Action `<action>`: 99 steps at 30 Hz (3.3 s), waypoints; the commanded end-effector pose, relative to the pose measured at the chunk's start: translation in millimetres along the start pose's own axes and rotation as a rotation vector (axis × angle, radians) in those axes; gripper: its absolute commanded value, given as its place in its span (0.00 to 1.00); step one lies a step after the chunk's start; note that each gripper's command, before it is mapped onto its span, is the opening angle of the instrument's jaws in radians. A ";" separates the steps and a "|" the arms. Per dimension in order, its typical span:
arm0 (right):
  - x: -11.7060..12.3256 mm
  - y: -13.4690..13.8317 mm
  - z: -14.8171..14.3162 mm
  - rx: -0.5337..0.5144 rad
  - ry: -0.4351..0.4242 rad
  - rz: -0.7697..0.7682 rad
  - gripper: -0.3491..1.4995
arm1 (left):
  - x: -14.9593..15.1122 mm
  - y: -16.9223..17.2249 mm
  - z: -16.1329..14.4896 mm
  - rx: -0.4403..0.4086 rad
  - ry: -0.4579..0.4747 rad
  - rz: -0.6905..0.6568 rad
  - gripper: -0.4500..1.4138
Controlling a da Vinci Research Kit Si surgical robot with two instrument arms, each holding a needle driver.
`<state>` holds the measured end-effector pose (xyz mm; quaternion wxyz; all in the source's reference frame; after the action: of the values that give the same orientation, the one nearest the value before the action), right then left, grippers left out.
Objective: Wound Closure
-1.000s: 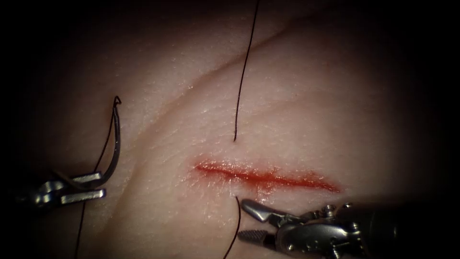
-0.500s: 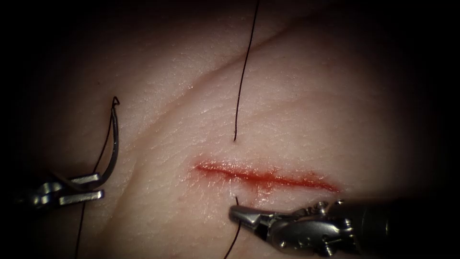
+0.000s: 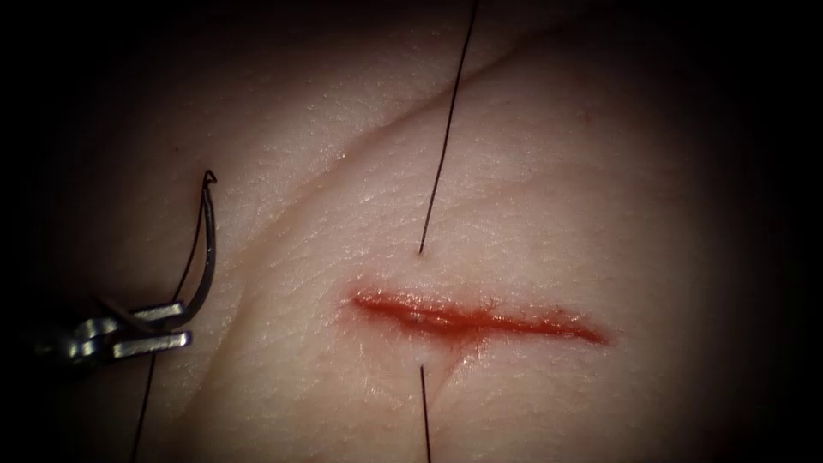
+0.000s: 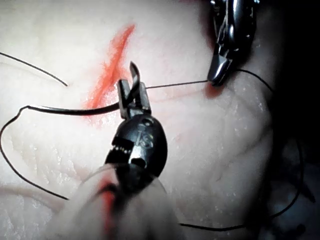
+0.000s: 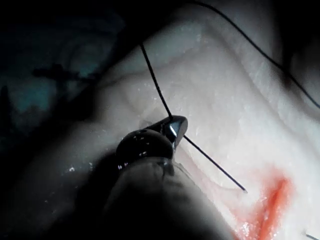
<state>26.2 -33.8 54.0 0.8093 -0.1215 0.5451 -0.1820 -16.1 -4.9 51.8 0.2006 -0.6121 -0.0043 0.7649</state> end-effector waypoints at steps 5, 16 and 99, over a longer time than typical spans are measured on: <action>7.8 -4.1 0.1 0.036 0.039 -0.027 0.00 | -0.4 0.5 0.3 0.001 -0.003 -0.002 0.00; 9.1 1.8 0.2 -0.034 0.009 0.039 0.93 | -0.4 0.4 0.6 0.003 -0.003 -0.002 0.00; 9.9 -2.1 -3.0 0.057 0.088 0.019 0.36 | -0.7 0.9 0.3 0.008 -0.007 -0.009 0.00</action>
<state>26.1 -39.2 44.9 0.7904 -0.0848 0.5752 -0.1927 -16.1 -5.4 51.8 0.2060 -0.6089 -0.0041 0.7660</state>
